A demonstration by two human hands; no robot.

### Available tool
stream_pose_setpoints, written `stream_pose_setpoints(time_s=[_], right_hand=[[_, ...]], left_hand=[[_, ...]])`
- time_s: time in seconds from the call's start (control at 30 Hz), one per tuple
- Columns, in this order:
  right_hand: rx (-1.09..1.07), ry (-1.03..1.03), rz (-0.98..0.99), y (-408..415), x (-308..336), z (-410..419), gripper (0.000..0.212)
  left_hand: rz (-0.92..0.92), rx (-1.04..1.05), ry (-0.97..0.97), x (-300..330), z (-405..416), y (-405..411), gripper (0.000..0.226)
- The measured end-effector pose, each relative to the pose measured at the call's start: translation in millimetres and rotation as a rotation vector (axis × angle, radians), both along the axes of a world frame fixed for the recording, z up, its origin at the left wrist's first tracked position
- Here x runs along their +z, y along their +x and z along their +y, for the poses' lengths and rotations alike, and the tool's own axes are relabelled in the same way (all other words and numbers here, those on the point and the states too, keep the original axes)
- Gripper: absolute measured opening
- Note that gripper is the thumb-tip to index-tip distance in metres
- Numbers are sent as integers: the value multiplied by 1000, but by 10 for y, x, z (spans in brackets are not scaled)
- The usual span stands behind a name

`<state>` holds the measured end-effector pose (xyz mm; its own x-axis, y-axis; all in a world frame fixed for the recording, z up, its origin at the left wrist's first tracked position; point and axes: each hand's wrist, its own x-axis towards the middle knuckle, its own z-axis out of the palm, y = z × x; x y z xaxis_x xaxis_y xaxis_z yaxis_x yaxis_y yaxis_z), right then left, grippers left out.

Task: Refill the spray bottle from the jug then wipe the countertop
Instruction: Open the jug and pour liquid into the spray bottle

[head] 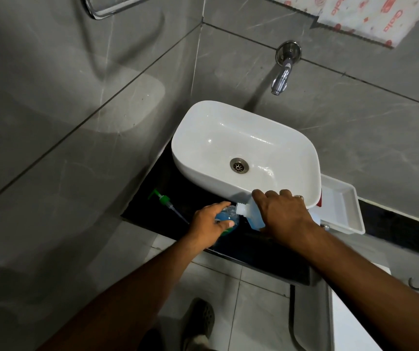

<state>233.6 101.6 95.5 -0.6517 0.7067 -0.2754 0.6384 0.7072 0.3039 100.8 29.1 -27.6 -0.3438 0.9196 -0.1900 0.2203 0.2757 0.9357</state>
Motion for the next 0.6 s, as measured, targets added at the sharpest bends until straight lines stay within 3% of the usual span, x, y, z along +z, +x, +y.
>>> stream_pose_setpoints(time_s=[0.6], right_hand=[[4, 3, -8, -9, 14, -15, 72]], left_hand=[[6, -3, -20, 30, 1, -1, 55]])
